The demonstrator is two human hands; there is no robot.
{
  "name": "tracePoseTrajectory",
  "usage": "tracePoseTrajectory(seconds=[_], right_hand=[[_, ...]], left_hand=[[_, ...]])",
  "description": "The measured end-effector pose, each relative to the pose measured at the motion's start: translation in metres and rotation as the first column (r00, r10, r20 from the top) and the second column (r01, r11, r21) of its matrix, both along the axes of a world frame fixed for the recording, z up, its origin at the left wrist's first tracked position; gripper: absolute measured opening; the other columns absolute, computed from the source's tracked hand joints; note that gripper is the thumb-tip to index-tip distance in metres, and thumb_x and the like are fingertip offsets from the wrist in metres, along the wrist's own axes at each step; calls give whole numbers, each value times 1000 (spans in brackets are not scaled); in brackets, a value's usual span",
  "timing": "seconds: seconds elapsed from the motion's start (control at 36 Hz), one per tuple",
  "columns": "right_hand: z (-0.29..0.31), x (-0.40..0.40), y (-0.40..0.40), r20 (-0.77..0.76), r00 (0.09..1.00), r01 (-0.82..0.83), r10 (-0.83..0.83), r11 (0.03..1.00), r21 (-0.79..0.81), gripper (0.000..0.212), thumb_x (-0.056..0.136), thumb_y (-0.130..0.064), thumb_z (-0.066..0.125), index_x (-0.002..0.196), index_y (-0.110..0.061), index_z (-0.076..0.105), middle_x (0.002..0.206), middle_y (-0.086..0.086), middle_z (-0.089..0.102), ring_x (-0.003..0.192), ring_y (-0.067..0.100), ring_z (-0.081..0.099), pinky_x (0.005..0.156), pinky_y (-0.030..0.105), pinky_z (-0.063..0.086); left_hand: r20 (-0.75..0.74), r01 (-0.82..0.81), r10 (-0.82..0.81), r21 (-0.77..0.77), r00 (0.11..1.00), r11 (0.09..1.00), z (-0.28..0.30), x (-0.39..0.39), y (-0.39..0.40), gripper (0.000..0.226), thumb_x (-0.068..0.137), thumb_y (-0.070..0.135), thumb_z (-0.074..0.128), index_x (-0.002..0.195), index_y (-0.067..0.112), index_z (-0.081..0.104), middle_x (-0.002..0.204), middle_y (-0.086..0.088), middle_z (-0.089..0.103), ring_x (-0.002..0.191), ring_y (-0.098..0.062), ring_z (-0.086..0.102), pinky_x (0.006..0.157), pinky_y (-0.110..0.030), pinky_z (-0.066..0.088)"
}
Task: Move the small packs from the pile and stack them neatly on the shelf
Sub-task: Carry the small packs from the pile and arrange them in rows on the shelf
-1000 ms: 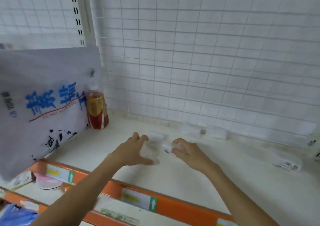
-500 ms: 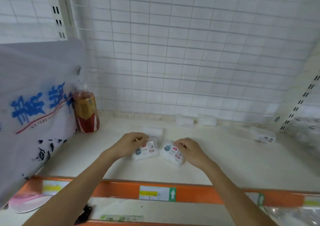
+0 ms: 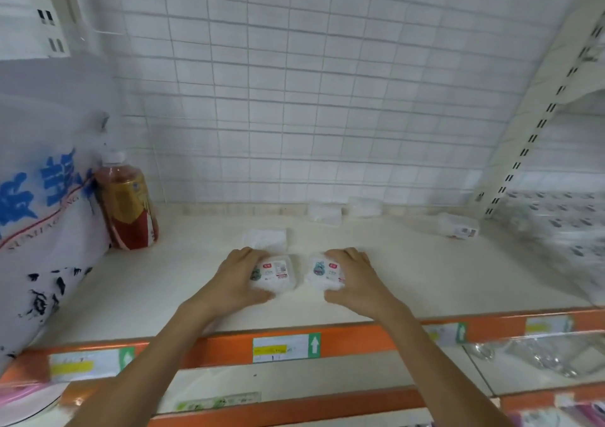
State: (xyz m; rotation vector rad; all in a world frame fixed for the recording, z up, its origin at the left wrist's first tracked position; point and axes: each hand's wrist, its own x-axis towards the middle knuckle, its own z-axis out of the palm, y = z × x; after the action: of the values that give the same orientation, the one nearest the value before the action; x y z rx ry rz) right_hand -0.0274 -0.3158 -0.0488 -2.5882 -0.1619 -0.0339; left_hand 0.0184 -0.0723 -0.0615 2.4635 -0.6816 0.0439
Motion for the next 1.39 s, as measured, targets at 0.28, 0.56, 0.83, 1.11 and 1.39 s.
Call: tracePoseTrajectory(seconds=[0.28, 0.56, 0.83, 1.11, 1.39], right_hand=[[21, -97, -99, 257, 937, 241, -235, 970, 8, 71, 72, -19, 66, 136, -23, 37, 127, -2, 30, 115, 11, 24, 98, 24, 34], [6, -254, -246, 281, 818, 521, -502, 854, 9, 70, 72, -14, 74, 135, -17, 44, 129, 6, 41, 117, 22, 37, 94, 26, 33], [-26, -388, -353, 290, 752, 624, -592, 781, -25, 73, 67, -17, 79, 133, -12, 47, 126, 8, 46, 119, 24, 37, 95, 25, 28], [-49, -448, -418, 222, 733, 640, -644, 762, 100, 72, 69, -22, 79, 132, -21, 45, 129, -1, 43, 118, 15, 38, 95, 34, 46], [-46, -389, -483, 107, 824, 531, -557, 824, 199, 70, 76, -30, 74, 135, -29, 37, 121, -21, 36, 111, 2, 44, 77, 5, 44]], left_hand=[[243, 293, -268, -75, 932, 953, 34, -40, -119, 73, 62, 34, 60, 129, 10, 45, 123, -6, 43, 108, -3, 25, 92, -14, 25], [252, 547, -521, -40, 815, 836, 18, -137, -296, 70, 70, 45, 61, 128, 10, 47, 118, -4, 46, 106, -8, 33, 87, -8, 25], [128, 625, -612, -114, 780, 772, -12, -240, -430, 67, 74, 21, 75, 133, 19, 43, 117, 8, 32, 114, -3, 28, 89, 4, 14], [44, 629, -627, -60, 777, 775, -26, -282, -500, 73, 75, 33, 73, 138, 22, 38, 115, 10, 29, 111, 1, 23, 91, -2, 18], [141, 549, -537, -58, 832, 834, -12, -227, -548, 80, 69, 58, 64, 137, 24, 40, 118, 14, 34, 109, 6, 26, 93, -3, 21]])
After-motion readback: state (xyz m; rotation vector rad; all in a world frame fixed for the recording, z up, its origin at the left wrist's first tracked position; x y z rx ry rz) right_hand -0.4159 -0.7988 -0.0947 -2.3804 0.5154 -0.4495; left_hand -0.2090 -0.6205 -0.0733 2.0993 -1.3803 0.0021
